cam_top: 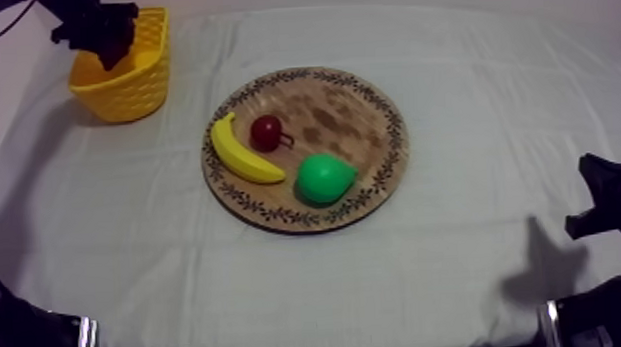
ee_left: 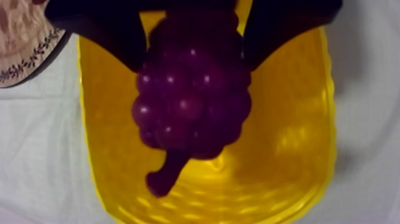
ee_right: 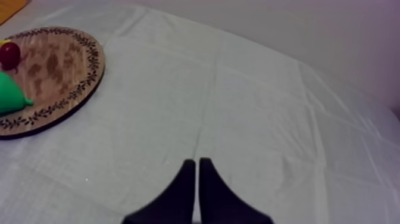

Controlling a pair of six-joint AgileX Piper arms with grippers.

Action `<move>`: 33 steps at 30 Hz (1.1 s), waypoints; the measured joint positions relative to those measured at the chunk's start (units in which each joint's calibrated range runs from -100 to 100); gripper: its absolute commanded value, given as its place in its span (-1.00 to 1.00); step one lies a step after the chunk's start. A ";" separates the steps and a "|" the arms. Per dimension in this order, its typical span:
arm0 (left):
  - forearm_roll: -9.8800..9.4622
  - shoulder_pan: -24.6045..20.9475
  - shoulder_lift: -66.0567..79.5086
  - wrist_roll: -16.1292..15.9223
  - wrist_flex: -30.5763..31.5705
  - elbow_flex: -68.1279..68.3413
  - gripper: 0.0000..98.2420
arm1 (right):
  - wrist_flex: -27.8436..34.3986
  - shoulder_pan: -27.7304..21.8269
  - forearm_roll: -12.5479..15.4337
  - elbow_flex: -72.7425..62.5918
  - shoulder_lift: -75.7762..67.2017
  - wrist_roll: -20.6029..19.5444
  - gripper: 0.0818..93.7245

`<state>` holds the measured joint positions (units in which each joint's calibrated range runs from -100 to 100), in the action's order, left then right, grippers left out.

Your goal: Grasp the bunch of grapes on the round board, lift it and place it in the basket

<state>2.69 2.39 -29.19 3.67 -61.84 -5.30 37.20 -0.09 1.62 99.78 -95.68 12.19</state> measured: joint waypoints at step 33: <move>0.26 2.82 12.77 0.13 6.60 13.52 -0.05 | 0.00 0.00 0.00 0.00 0.00 0.00 -0.99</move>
<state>2.94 5.21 -16.42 3.79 -55.24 8.22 37.20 -0.09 1.62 99.78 -95.68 12.19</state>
